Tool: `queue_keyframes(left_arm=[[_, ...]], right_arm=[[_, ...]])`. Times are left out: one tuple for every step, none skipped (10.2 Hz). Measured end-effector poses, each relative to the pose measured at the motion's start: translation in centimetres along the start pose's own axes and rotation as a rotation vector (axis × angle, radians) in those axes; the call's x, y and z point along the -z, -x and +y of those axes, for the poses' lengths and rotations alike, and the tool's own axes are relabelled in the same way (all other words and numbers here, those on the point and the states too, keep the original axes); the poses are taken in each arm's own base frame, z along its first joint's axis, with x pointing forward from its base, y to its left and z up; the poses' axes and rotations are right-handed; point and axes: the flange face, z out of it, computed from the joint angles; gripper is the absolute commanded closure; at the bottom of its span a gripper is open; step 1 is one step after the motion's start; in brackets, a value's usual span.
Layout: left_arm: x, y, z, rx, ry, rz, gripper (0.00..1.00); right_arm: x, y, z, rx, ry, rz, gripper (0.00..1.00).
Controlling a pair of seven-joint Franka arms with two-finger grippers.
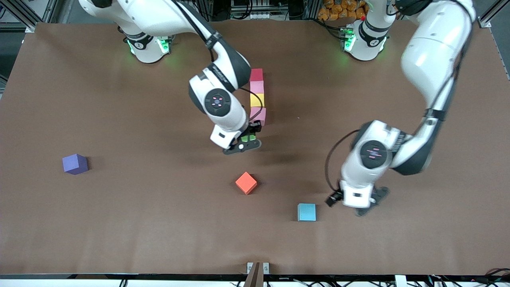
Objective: Arrange blocks into number 1
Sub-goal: 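Place the green block at the line's end while the left gripper withdraws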
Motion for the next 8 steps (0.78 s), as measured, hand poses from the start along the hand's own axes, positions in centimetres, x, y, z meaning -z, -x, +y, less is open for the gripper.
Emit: queue_keyframes(left_arm=[[1.2, -1.9, -1.3, -0.042, 0.001, 0.009, 0.00], [2.5, -2.9, -2.4, -0.099, -0.014, 0.005, 0.00], [4.1, -3.4, -3.3, -0.161, -0.040, -0.017, 0.00], [5.9, -3.7, -4.3, -0.215, -0.060, -0.051, 0.00], [7.8, -4.0, -5.4, -0.265, -0.068, -0.082, 0.00], [9.6, -3.8, -6.6, -0.324, -0.073, -0.104, 0.00], [11.2, -3.3, -7.6, -0.383, -0.084, -0.120, 0.00], [12.6, -2.8, -8.8, -0.435, -0.090, -0.136, 0.00]], right_arm=[[-1.4, 0.4, -0.9, 0.002, 0.010, 0.000, 1.00], [-2.4, 0.8, -1.8, -0.005, 0.021, 0.009, 1.00], [-3.1, 1.4, -2.7, -0.009, 0.031, 0.010, 1.00], [-3.6, 1.8, -3.1, -0.021, 0.036, 0.006, 1.00], [-4.2, 2.1, -3.0, -0.037, 0.042, -0.002, 1.00], [-5.0, 2.4, -2.9, -0.055, 0.045, -0.007, 1.00], [-5.8, 2.9, -3.0, -0.084, 0.043, -0.007, 1.00], [-6.4, 3.3, -3.2, -0.110, 0.041, -0.006, 1.00]])
